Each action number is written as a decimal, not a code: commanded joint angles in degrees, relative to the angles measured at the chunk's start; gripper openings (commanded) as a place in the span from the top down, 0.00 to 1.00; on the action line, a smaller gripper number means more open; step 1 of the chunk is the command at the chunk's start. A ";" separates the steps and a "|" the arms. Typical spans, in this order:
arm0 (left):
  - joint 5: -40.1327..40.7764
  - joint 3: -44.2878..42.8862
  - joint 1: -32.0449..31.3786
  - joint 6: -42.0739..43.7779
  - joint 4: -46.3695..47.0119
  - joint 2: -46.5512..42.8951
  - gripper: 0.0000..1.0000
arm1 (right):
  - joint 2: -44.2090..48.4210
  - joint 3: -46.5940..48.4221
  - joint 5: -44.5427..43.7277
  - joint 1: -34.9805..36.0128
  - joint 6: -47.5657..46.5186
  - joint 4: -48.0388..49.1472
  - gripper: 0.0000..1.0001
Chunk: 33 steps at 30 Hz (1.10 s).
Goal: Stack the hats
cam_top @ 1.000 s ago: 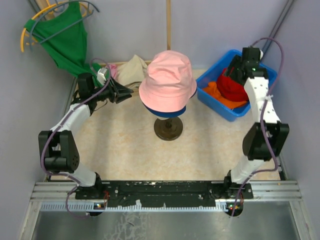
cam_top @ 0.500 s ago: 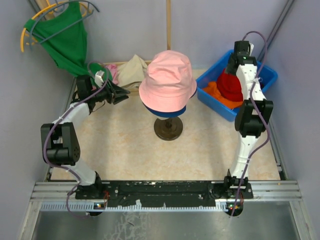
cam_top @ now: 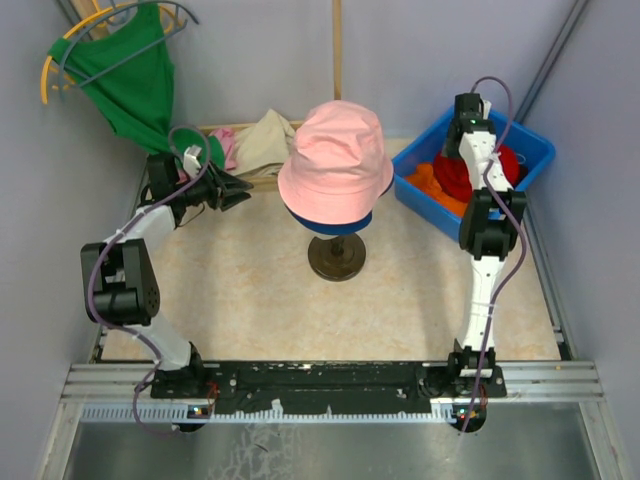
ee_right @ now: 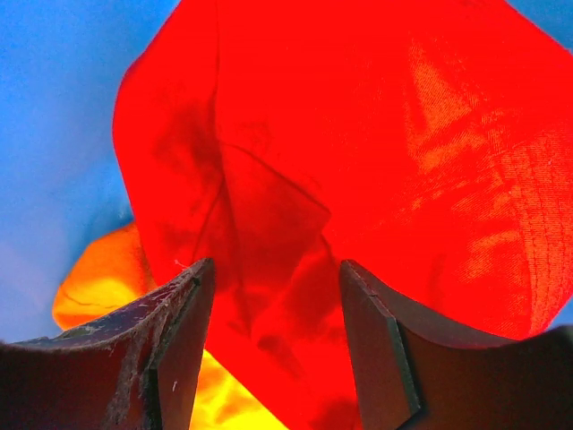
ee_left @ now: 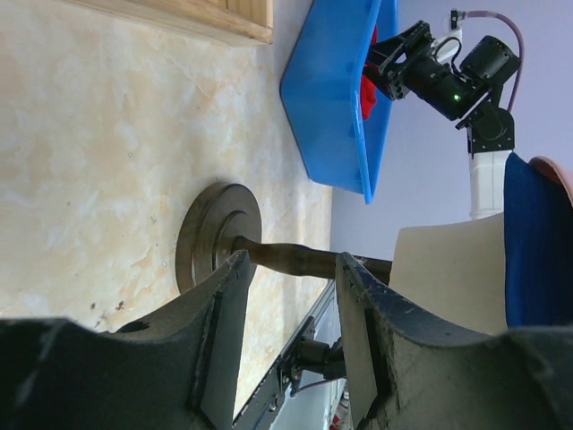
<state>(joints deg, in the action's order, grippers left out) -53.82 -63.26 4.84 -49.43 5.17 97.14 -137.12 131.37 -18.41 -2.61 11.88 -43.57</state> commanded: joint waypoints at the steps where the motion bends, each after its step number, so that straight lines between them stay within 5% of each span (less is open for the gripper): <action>1: -0.89 0.51 0.69 0.95 1.03 0.78 0.51 | -0.78 3.93 -3.89 0.50 -1.44 1.46 0.42; 6: -0.80 0.36 0.70 0.84 0.90 1.59 0.51 | -2.63 4.98 -5.40 0.42 -1.64 1.52 0.55; 13: -0.63 -0.65 0.65 0.63 0.30 1.70 0.51 | -0.37 5.06 -5.92 0.50 -1.28 0.88 0.99; 26: -1.91 -2.54 0.52 0.70 -3.30 -5.60 0.51 | 22.44 -0.56 0.45 0.59 0.91 -1.88 1.00; 33: -3.64 -1.67 0.19 0.83 -4.55 -10.37 0.50 | 27.42 10.70 11.39 0.55 6.84 -9.68 1.00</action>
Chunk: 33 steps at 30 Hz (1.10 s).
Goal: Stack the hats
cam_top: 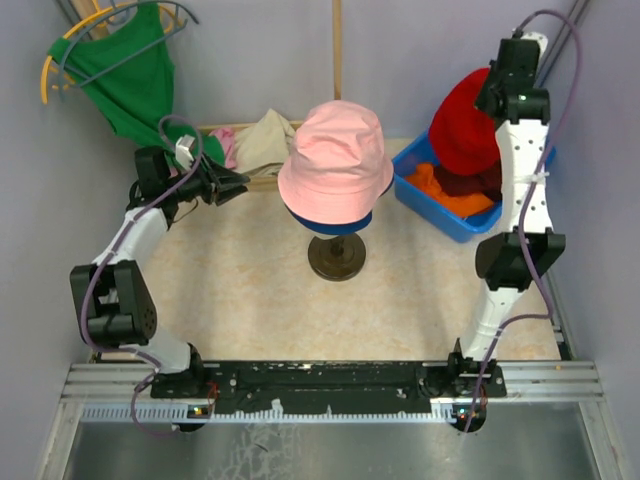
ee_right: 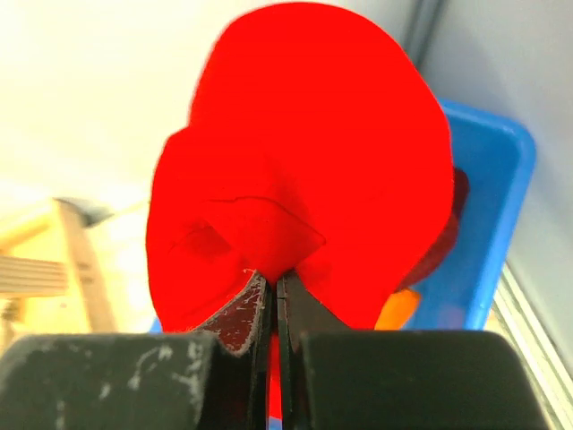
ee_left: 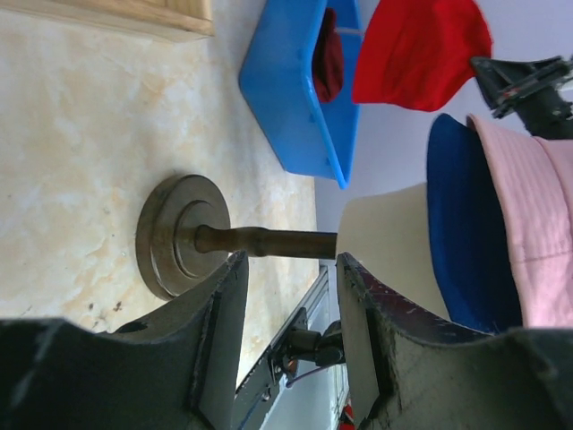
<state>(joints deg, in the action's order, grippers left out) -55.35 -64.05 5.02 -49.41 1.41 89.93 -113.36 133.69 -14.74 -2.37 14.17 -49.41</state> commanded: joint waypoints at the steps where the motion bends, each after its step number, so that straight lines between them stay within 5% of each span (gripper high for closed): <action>1: -2.55 -0.82 -0.05 0.68 -0.82 -3.54 0.49 | 3.79 10.64 9.79 0.27 5.92 -4.51 1.00; 6: -4.66 -0.61 -0.33 0.62 -1.24 -5.09 0.49 | 7.35 14.28 21.83 -0.20 16.65 -1.14 1.00; 19: -6.95 3.84 -0.33 0.49 -0.11 -9.04 0.48 | 12.58 11.61 53.13 -2.90 58.72 30.15 1.00; 25: -7.13 3.93 -0.49 0.00 0.60 -9.64 0.48 | 12.59 11.56 59.72 -2.78 75.60 39.57 1.00; 33: -7.47 5.39 -0.81 -1.91 3.56 -10.45 0.48 | 13.19 9.92 61.16 2.52 82.12 40.59 1.00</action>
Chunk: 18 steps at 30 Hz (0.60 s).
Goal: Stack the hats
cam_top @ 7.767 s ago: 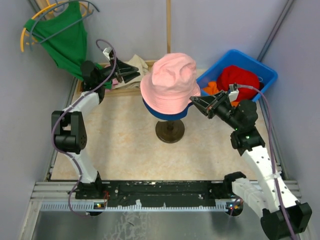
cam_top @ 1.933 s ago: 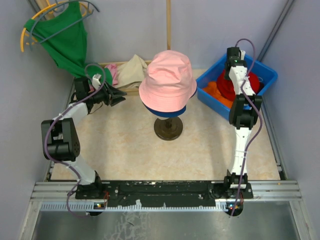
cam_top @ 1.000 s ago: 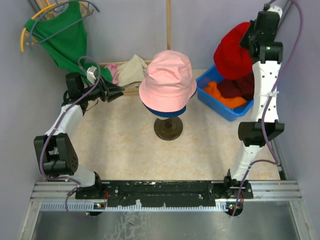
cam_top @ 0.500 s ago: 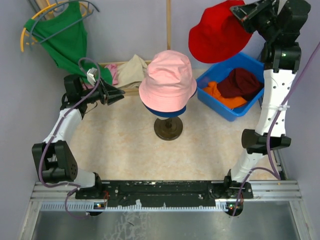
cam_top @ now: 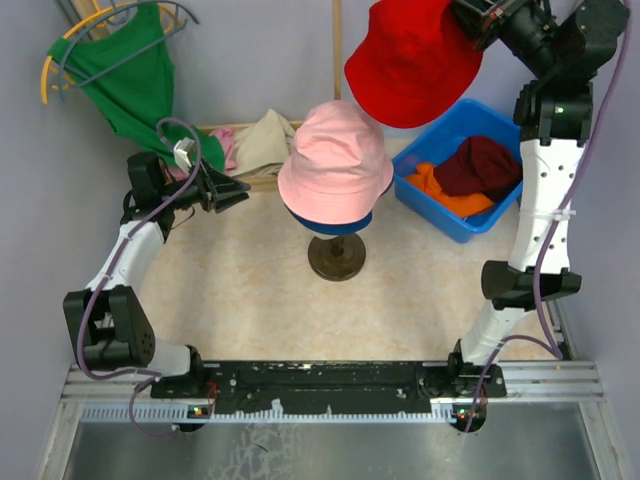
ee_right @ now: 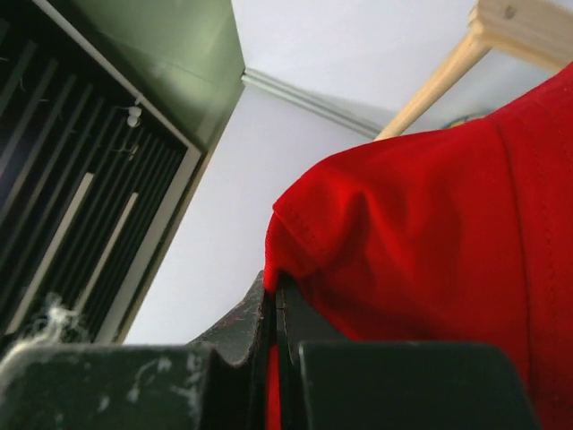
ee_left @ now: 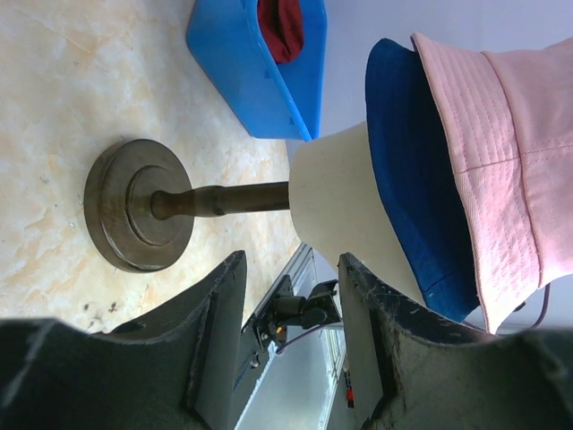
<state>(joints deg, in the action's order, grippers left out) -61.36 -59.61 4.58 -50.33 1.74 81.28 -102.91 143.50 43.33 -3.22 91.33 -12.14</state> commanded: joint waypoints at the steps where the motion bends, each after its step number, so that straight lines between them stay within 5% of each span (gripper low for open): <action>1: -1.48 1.05 -0.38 -1.19 3.55 -1.86 0.48 | 2.74 -0.11 2.82 4.86 4.48 2.34 1.00; 18: -1.74 4.42 -0.43 -3.42 8.01 -2.70 0.48 | 2.47 -4.75 -0.39 16.96 -0.68 -3.30 1.00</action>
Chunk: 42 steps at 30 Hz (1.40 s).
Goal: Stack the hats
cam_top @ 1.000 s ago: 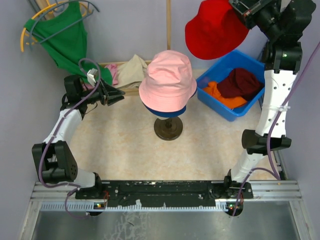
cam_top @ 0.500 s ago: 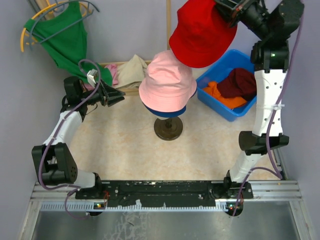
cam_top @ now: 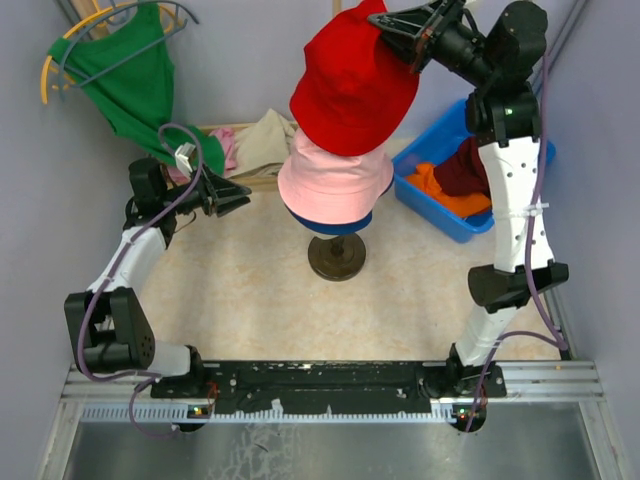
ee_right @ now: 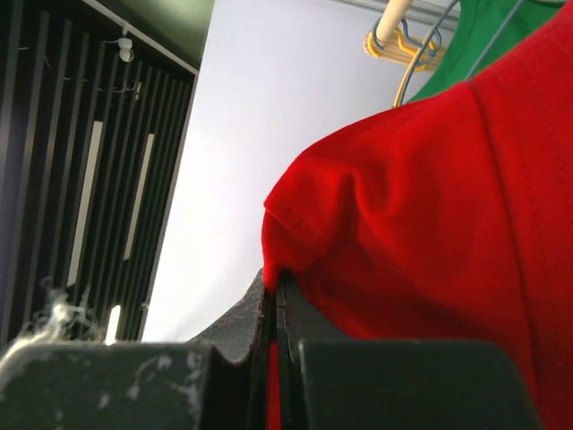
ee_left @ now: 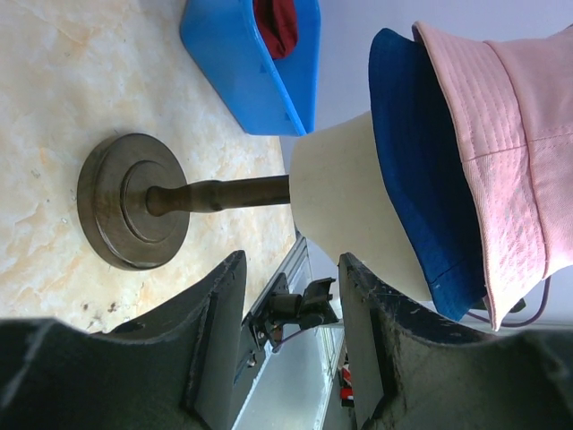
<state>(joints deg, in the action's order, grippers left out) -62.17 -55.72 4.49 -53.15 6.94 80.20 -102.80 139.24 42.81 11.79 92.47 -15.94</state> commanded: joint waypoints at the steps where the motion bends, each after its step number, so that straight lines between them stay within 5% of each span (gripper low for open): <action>1: -0.93 0.45 -0.32 -0.84 3.14 -1.56 0.48 | 2.78 -1.47 0.16 2.57 -2.08 0.51 1.00; 10: -0.54 1.14 -0.34 -1.00 3.48 -2.01 0.48 | 7.54 -11.75 -0.26 4.29 -3.13 2.40 1.00; 29: -0.29 2.22 -0.53 -2.01 4.66 -3.01 0.47 | 8.99 -4.87 0.61 4.37 -0.39 0.73 1.00; 42: -0.66 2.72 -0.47 -2.49 5.68 -2.64 0.47 | 13.87 -19.65 -0.79 7.88 -1.70 4.89 1.00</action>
<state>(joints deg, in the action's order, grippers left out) -62.15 -53.58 4.23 -55.51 10.35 78.72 -92.29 121.40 41.85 18.04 91.50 -15.27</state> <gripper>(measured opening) 0.526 0.007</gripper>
